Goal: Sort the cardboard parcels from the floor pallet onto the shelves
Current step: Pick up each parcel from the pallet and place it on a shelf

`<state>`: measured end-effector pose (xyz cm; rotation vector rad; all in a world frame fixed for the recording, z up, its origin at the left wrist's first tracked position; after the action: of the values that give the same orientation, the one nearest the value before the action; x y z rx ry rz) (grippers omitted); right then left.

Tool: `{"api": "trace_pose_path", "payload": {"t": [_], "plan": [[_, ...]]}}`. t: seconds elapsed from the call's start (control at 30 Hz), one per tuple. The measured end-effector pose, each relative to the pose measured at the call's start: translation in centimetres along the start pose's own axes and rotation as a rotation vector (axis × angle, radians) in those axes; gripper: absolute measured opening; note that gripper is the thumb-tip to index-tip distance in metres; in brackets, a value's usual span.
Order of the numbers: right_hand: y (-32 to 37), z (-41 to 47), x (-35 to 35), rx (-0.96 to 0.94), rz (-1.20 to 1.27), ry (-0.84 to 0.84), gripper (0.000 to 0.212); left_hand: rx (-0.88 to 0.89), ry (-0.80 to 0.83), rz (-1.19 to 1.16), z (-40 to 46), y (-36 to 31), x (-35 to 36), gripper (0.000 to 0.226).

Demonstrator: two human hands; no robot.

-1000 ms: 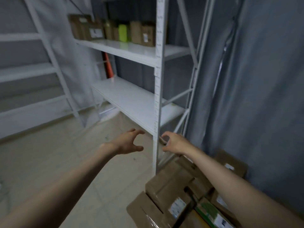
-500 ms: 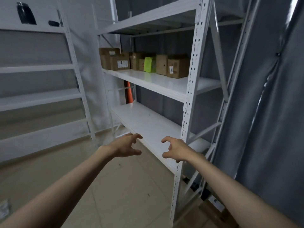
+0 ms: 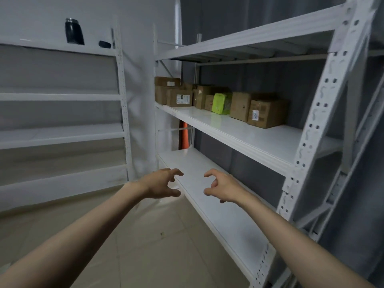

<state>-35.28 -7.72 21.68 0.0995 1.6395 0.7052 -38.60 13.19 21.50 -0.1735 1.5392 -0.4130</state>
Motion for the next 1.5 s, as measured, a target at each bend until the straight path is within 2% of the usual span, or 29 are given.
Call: {"api": "trace_pose_path", "payload": {"t": [0.27, 0.47, 0.77, 0.93, 1.1, 1.3, 1.43, 1.5], "plan": [[5.4, 11.1, 1.4, 0.034, -0.046, -0.039, 0.058, 0.076, -0.005, -0.003, 8.7, 9.1, -5.2, 0.067], [6.2, 16.1, -1.1, 0.144, -0.010, -0.212, 0.050, 0.157, 0.036, -0.110, 17.2, 12.5, -8.6, 0.065], [-0.1, 18.0, -7.0, 0.358, 0.055, -0.568, 0.027, 0.443, 0.104, -0.185, 27.2, 5.2, -6.3, 0.060], [-5.1, 21.2, -11.3, 0.417, 0.082, -0.719, 0.021, 0.514, 0.095, -0.278, 33.7, 1.7, -5.2, 0.050], [-10.1, 26.2, -16.5, 0.427, 0.158, -0.832, 0.021, 0.530, 0.034, -0.336, 42.0, -1.7, -5.2, 0.042], [-16.5, 32.0, -21.7, 0.529, 0.136, -0.934, 0.024, 0.530, 0.053, -0.366, 52.3, -6.0, -4.1, 0.056], [-20.7, 34.0, -23.0, 0.631, 0.105, -1.024, 0.030, 0.473, 0.124, -0.566, 57.4, -8.1, -1.9, 0.066], [-22.5, 34.6, -22.5, 0.656, 0.132, -1.038, 0.036, 0.422, 0.177, -0.697, 59.2, -8.9, -0.8, 0.063]]}}
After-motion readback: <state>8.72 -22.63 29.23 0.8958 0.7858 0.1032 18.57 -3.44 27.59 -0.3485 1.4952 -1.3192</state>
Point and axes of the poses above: each hand's wrist, its own z-axis towards the middle knuckle, its own x-axis out of the palm, y = z × x, the point moved 6 cm from there along z, towards the middle knuckle, and after that the axes turned 5 degrees about -z, right-handed, at the moved point
